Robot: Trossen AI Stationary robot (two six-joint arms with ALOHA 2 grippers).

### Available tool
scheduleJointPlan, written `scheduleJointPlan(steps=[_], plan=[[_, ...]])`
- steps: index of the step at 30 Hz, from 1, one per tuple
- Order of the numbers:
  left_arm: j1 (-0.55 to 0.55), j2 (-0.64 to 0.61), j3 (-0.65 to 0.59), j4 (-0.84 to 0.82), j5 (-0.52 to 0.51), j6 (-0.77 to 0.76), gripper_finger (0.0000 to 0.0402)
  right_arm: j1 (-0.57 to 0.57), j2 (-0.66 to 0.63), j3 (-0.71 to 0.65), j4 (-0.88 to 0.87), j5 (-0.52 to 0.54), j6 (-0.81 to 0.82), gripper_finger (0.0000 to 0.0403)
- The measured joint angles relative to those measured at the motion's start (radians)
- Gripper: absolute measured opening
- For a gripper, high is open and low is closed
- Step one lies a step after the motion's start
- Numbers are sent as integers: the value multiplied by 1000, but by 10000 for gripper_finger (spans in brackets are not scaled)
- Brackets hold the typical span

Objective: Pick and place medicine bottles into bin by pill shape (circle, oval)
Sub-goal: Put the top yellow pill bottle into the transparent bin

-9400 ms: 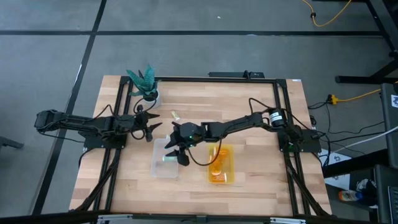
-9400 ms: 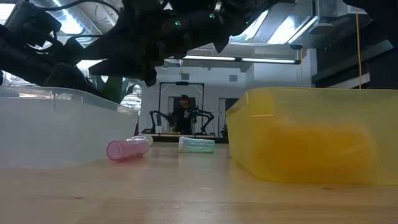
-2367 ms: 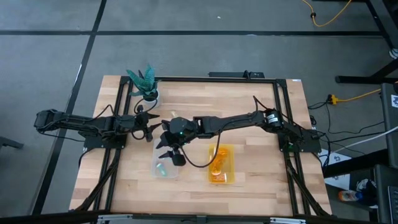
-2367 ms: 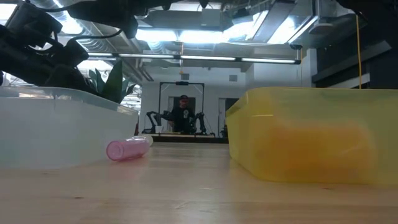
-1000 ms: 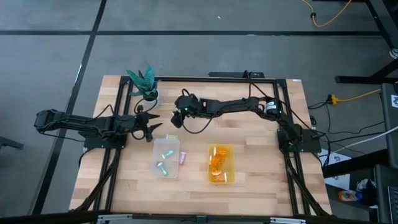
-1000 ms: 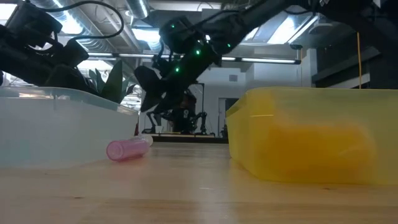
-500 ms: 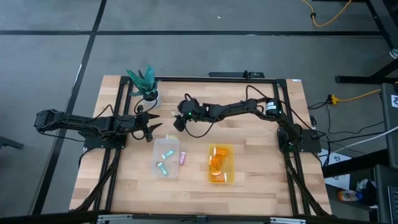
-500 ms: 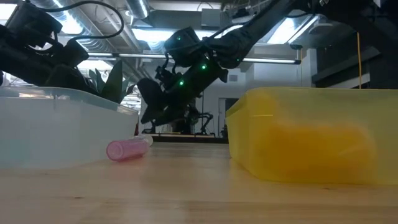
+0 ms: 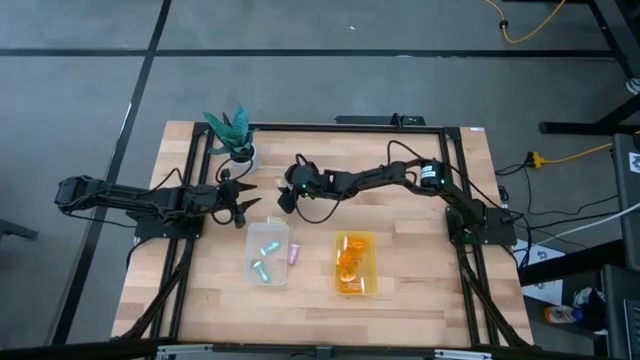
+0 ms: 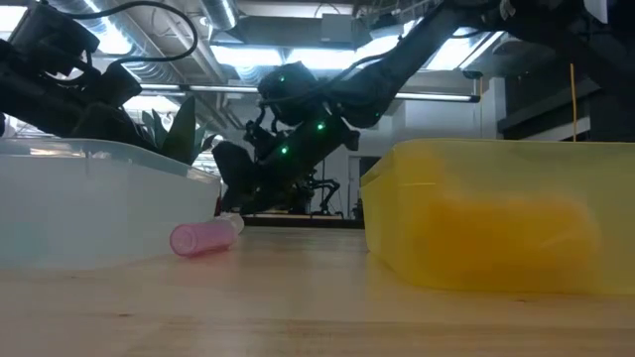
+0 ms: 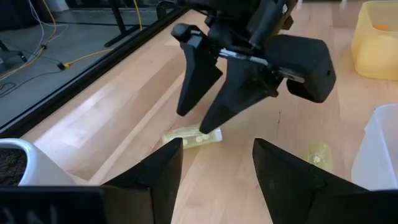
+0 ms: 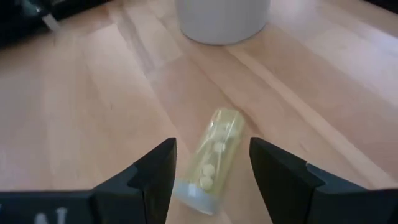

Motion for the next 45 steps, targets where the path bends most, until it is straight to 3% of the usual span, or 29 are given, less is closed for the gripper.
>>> scheduleJointPlan(steps=[36,45], plan=[[0,1,0,0,0,0,190,2,43,2,-1,-13,-132,206],[0,1,0,0,0,0,190,2,43,2,-1,-13,-131,172]])
